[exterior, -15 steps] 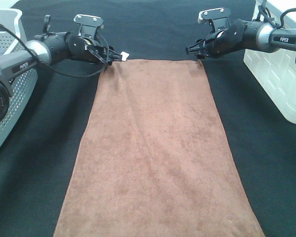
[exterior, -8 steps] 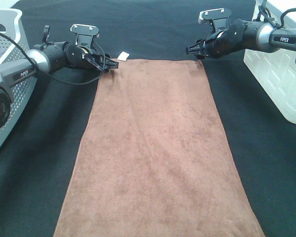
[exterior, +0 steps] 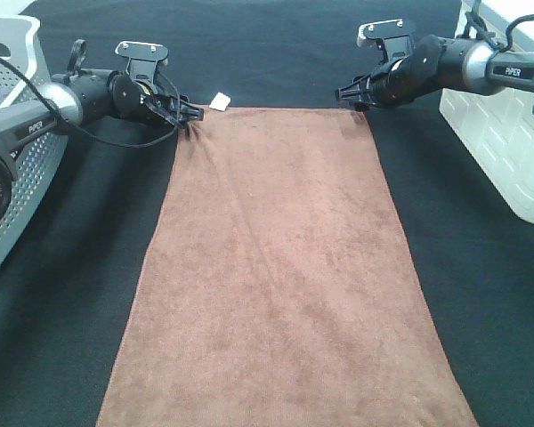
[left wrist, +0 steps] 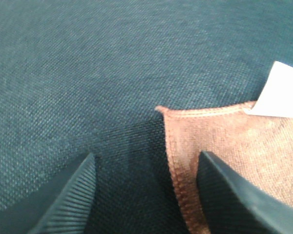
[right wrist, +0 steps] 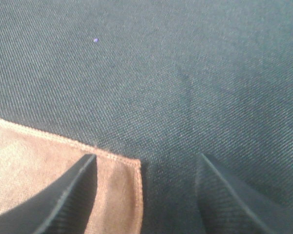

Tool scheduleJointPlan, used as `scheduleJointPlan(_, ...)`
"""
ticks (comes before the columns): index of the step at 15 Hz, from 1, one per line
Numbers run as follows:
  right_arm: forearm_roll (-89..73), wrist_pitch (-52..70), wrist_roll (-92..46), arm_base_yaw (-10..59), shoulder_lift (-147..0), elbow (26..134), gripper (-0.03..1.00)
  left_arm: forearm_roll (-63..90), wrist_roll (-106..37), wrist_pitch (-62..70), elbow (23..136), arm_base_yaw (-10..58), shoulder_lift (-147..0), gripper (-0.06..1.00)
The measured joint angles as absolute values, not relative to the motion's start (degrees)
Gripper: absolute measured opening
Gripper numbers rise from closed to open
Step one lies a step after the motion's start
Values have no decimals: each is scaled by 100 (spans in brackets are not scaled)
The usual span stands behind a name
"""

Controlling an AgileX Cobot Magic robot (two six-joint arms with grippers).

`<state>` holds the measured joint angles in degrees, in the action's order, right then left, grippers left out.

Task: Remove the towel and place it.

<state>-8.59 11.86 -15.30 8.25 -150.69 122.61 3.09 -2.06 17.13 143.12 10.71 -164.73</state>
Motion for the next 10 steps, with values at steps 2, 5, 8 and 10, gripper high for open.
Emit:
scheduleJointPlan(2,-859,1197,-1530,825,-15069,12261,55,493,-206,1753,14312,1071,-16427,57)
scheduleJointPlan(5,-859,1203,-1530,825,-14954,12261,55,934,-206,1811,14312,1071,-16163,57)
scheduleJointPlan(8,-974,1409,-1530,825,-14610,12278,55,1060,-206,1742,14312,1071,-15871,60)
scheduleJointPlan(10,-1008,1816,-1530,825,-14416,12278,59,1037,-206,1931,14312,1071,-15688,65)
